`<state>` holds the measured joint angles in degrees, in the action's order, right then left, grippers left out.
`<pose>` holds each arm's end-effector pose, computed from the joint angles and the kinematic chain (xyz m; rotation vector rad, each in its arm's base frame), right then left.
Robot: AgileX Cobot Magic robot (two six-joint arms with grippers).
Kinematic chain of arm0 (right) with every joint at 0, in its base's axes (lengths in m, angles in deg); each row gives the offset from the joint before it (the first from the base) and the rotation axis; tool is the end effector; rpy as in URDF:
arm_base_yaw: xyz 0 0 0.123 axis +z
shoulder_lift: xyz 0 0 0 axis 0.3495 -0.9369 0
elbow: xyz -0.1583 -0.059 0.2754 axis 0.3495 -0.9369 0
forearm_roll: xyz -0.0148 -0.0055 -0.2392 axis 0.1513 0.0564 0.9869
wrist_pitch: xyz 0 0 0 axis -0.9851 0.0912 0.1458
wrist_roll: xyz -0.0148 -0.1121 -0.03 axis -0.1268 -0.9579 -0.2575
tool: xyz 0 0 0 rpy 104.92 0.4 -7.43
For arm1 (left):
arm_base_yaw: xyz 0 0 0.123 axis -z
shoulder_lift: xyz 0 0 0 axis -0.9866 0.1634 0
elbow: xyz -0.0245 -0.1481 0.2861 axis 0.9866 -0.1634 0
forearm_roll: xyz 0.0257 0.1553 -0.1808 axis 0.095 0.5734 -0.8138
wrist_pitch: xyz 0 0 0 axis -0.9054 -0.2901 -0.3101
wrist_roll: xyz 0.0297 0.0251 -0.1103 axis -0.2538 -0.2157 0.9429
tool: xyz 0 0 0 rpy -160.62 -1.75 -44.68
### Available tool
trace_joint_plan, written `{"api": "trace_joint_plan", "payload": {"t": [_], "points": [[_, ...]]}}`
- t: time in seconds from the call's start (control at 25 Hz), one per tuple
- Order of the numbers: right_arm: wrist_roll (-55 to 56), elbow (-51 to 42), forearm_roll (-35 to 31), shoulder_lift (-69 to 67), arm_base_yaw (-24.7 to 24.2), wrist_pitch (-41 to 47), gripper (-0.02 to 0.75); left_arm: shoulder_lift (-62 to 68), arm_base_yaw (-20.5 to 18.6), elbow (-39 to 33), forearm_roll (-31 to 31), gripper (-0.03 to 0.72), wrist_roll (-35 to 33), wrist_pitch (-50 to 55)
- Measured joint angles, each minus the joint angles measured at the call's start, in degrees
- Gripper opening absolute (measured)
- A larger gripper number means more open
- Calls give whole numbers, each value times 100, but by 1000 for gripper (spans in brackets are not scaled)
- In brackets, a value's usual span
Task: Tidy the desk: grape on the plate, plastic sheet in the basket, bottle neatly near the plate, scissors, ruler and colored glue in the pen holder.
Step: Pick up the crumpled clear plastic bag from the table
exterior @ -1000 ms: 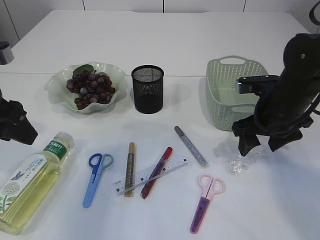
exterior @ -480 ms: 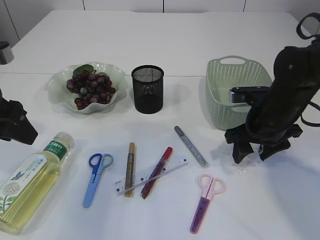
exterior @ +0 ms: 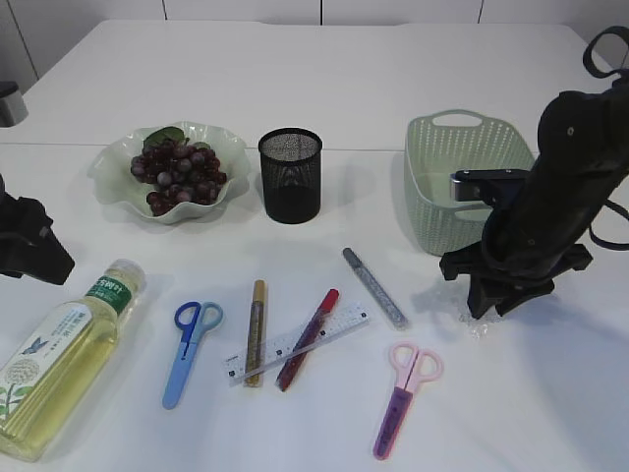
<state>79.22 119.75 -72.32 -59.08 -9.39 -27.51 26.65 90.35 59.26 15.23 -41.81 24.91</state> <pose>0.3579 0.0812 0.1632 -0.2177 2.9978 0.1658 0.2563 -0.0701 0.2718 0.3812 2.7478 -0.3348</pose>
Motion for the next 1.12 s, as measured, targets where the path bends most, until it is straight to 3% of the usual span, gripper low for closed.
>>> {"api": "trace_joint_plan", "payload": {"t": [0.16, 0.32, 1.12], "points": [[0, 0, 0, 0, 0, 0, 147, 0, 0, 0, -4, 382, 0, 0], [-13, 0, -9, 0, 0, 46, 84, 0, 0, 0, -4, 382, 0, 10], [-117, 0, -22, 1052, -9, 803, 66, 0, 0, 0, -13, 379, 0, 10]]}}
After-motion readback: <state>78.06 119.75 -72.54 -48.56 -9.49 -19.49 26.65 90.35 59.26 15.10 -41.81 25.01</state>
